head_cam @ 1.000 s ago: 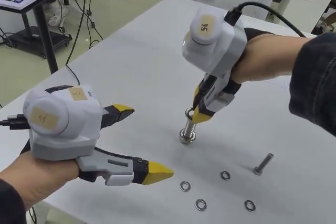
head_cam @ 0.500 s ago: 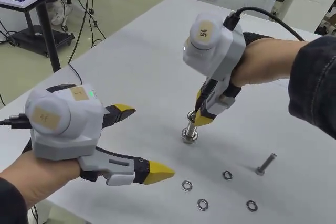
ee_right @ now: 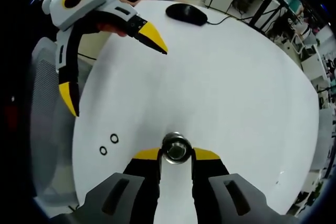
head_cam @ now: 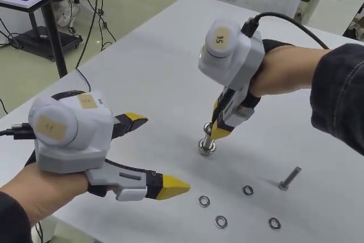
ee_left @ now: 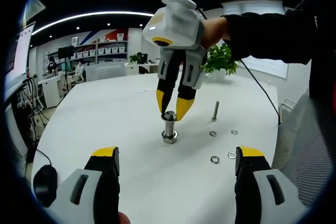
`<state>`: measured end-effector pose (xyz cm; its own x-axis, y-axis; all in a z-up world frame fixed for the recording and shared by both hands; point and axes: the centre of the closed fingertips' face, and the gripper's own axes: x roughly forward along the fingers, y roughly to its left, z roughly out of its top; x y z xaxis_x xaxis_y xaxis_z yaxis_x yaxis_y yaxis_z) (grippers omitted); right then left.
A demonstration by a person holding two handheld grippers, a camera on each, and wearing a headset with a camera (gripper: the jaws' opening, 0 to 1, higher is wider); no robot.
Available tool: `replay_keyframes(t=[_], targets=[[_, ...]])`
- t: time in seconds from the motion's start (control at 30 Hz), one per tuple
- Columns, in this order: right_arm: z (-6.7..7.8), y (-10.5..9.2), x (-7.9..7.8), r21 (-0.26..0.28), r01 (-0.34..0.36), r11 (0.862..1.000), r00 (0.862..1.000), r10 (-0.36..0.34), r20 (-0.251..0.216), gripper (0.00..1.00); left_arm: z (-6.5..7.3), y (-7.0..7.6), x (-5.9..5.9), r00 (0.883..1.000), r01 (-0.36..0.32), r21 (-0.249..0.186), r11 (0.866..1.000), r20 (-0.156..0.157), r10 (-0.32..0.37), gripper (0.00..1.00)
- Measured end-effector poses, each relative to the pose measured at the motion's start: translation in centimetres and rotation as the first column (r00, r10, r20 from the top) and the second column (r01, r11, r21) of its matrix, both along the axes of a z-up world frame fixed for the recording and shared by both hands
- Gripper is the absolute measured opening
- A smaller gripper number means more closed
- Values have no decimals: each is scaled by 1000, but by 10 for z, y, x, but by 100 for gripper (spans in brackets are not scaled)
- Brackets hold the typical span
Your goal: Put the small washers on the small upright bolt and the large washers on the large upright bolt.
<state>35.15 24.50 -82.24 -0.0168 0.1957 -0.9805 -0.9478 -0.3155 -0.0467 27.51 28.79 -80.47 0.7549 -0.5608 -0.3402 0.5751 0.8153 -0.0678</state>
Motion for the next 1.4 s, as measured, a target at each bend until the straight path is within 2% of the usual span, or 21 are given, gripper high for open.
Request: replay_keyframes(t=[0.3, 1.13, 1.4], targets=[[-7, 0, 0, -2, 8, 1000, 1000, -8, -9, 23, 0, 0, 0, 1000, 0, 1, 1000, -2, 0, 92], [-39, -3, 1, -4, 34, 999, 999, -34, -28, 23, -3, -1, -3, 1000, 0, 3, 1000, -12, 0, 91], [-41, -2, 0, 2, 37, 999, 999, -37, -30, 23, -4, -2, -2, 1000, 2, 3, 1000, -15, -2, 91]])
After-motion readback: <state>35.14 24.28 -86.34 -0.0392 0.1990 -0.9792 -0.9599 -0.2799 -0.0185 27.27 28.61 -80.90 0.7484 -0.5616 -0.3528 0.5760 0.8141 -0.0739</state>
